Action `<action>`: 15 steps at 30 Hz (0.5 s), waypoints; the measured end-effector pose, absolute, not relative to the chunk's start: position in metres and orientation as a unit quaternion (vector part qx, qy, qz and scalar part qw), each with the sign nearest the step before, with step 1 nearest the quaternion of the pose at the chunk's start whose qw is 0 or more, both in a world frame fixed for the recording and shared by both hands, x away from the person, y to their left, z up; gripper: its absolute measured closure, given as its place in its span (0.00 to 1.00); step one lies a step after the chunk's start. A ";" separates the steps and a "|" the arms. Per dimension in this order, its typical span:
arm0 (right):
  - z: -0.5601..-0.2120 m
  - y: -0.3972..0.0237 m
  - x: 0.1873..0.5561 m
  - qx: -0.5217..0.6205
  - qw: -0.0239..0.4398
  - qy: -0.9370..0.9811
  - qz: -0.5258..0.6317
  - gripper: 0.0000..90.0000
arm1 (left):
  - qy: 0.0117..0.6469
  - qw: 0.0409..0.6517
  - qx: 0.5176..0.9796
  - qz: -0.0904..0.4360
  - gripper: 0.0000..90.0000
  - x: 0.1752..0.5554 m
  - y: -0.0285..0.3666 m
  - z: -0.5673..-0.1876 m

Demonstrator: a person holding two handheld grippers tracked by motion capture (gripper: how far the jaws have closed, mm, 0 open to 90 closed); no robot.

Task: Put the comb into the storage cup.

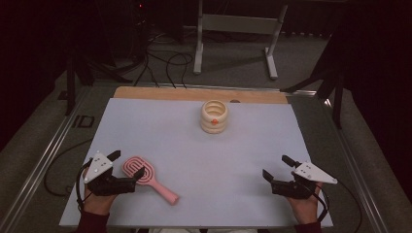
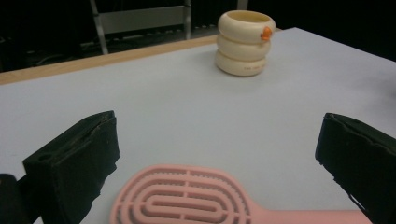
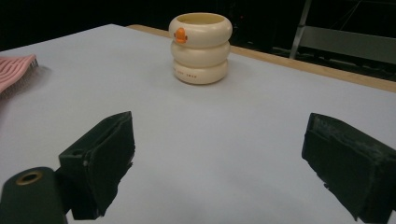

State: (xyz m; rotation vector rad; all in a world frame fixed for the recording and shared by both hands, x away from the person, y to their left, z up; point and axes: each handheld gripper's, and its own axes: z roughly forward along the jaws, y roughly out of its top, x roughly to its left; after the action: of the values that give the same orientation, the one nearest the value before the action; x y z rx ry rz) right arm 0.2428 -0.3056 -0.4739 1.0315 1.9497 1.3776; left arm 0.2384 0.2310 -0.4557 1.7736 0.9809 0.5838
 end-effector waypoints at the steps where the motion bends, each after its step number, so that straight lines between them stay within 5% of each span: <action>1: -0.474 -0.306 0.243 0.382 0.268 0.723 0.509 0.10 | 0.403 0.495 0.732 0.238 0.00 0.239 0.230 -0.456; 15: -0.475 -0.305 0.243 0.383 0.265 0.726 0.506 0.10 | 0.384 0.491 0.754 0.206 0.01 0.244 0.210 -0.461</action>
State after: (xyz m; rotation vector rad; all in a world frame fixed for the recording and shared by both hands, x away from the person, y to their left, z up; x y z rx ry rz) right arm 0.2433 -0.3051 -0.4751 1.0341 1.9601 1.3678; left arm 0.2436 0.2099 -0.4612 1.8305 0.9328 0.4990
